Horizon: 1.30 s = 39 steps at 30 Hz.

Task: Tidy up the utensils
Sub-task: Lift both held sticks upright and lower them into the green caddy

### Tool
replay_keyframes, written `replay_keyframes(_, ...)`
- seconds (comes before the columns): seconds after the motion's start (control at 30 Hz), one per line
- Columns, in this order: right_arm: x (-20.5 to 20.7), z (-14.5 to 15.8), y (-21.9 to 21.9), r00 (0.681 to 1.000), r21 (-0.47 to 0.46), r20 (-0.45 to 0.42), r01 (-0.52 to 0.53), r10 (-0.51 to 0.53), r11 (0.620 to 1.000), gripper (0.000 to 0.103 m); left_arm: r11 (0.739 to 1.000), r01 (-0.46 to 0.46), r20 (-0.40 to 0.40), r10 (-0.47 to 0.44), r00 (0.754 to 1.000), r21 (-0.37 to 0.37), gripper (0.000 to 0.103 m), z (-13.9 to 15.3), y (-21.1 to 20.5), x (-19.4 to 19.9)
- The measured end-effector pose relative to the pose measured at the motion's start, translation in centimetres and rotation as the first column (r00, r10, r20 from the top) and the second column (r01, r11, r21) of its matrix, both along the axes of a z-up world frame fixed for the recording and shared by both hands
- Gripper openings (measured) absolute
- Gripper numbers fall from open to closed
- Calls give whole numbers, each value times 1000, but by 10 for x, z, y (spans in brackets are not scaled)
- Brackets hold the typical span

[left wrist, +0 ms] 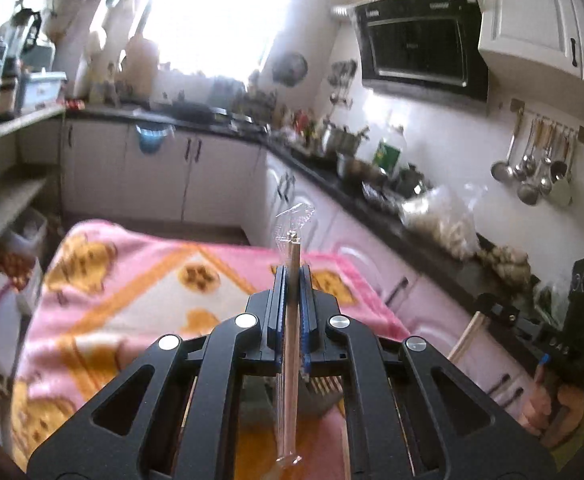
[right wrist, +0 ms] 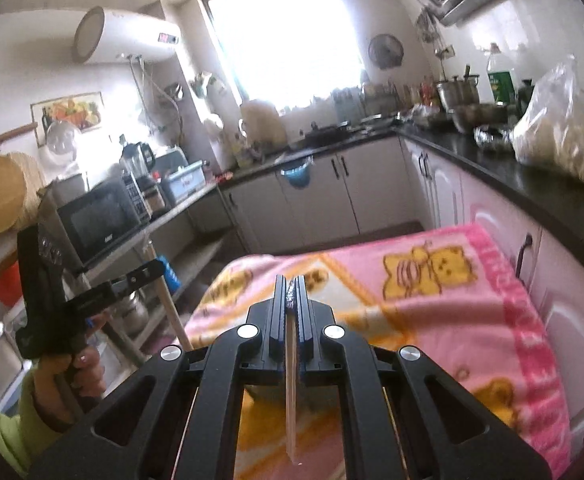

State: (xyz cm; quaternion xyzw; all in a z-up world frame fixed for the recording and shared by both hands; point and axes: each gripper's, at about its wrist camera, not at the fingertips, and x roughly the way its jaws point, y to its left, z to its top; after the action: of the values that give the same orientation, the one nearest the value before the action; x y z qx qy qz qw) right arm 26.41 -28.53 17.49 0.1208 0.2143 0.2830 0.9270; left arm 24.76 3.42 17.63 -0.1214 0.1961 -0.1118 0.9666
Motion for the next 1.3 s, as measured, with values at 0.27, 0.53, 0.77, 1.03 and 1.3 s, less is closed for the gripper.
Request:
replay_keyframes(0.27, 27, 17, 6, 998, 22, 39, 45, -46, 999, 4, 995, -97, 86, 96, 992, -1, 1, 19, 10, 21)
replay_keyframes(0.53, 61, 5, 6, 994, 53, 16, 107, -108, 993, 4, 990, -138, 89, 138, 986, -13, 1, 1, 12, 42)
replay_keyframes(0.77, 77, -17, 12, 989, 43, 17, 143, -144, 989, 4, 989, -150, 88, 150, 985, -2, 1, -33, 7, 51)
replay_keyframes(1.03, 85, -47, 19, 987, 28, 14, 161, -161, 987, 4, 990, -139, 75, 140, 987, -8, 1, -59, 7, 54)
replay_keyframes(1.3, 86, -74, 28, 987, 33, 6, 160, -161, 986, 4, 991, -134, 39, 135, 990, -20, 2, -81, 9, 55)
